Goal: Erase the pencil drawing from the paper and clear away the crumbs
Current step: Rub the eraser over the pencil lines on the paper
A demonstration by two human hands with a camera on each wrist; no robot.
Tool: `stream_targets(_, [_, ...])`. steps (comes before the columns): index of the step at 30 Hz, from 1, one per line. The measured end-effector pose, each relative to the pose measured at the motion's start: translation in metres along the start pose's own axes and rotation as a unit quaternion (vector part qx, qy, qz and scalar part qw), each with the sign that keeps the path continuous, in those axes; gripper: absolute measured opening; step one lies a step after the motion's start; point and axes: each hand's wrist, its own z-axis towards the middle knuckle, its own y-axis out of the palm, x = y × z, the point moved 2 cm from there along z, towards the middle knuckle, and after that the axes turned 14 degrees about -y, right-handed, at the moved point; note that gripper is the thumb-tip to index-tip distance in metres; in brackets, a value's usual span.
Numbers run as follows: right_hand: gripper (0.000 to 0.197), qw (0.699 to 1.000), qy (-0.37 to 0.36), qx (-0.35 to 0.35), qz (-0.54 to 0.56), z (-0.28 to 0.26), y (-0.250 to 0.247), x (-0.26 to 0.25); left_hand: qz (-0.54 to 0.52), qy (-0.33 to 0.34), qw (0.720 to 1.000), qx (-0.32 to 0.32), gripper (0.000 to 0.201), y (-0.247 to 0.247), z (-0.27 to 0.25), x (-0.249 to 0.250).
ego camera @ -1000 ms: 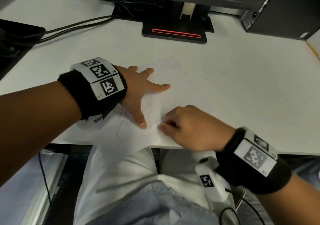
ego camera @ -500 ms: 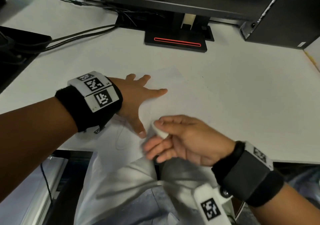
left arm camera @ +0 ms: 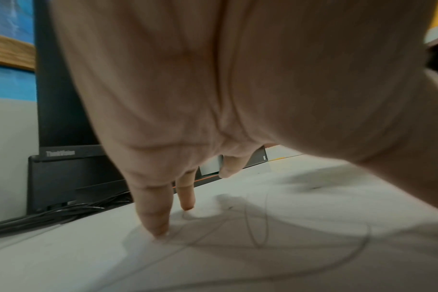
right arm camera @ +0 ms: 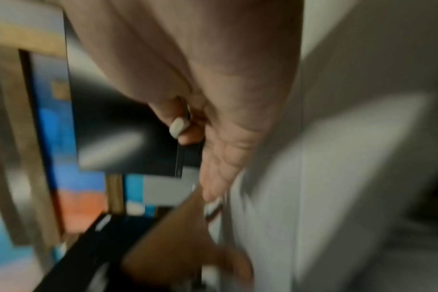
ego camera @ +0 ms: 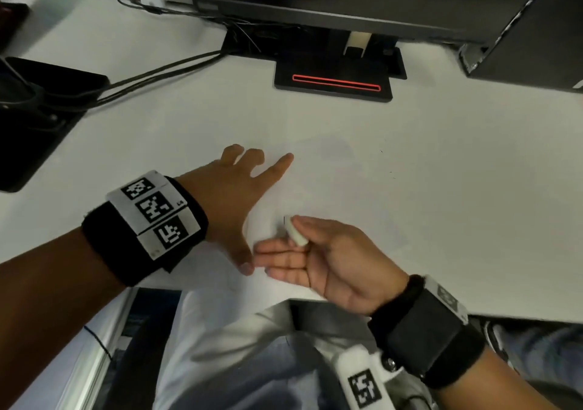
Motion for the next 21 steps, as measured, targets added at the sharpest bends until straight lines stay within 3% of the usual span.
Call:
stream_targets(3, [0.052, 0.99, -0.049, 0.096, 0.094, 0.017, -0.032, -0.026, -0.026, 0.005, 1.0, -0.003, 0.169, 0.0, -0.004, -0.003])
stream_targets(5, [0.047, 0.956, -0.146, 0.192, 0.165, 0.02, -0.062, -0.055, -0.041, 0.007, 0.999, -0.011, 0.167, -0.001, -0.006, -0.003])
stream_targets(7, [0.043, 0.925, -0.219, 0.236, 0.203, 0.012, -0.072, -0.072, -0.053, 0.009, 0.998, -0.027, 0.164, -0.003, -0.008, -0.001])
stream_targets(9, [0.043, 0.939, -0.205, 0.185, 0.207, 0.006, -0.057, -0.065, -0.073, 0.013, 0.996, -0.041, 0.16, -0.006, -0.007, 0.0])
stream_targets(13, [0.054, 0.996, -0.027, 0.024, 0.077, 0.007, -0.005, -0.015, -0.112, 0.012, 0.992, -0.051, 0.156, -0.007, -0.002, 0.001])
stream_targets(15, [0.056, 0.996, -0.008, 0.044, 0.073, 0.016, -0.008, -0.018, -0.097, -0.001, 0.994, -0.056, 0.157, -0.004, -0.001, 0.001])
stream_targets(17, [0.06, 0.978, -0.07, 0.139, 0.139, 0.027, -0.038, -0.041, -0.085, -0.016, 0.994, -0.062, 0.153, -0.004, -0.003, 0.0])
stream_targets(19, [0.057, 0.94, -0.172, 0.235, 0.178, 0.028, -0.075, -0.074, -0.067, -0.022, 0.995, -0.066, 0.145, -0.007, -0.006, 0.001])
stream_targets(21, [0.044, 0.916, -0.239, 0.267, 0.182, 0.021, -0.09, -0.099, -0.047, -0.023, 0.997, -0.061, 0.14, -0.01, -0.008, 0.002])
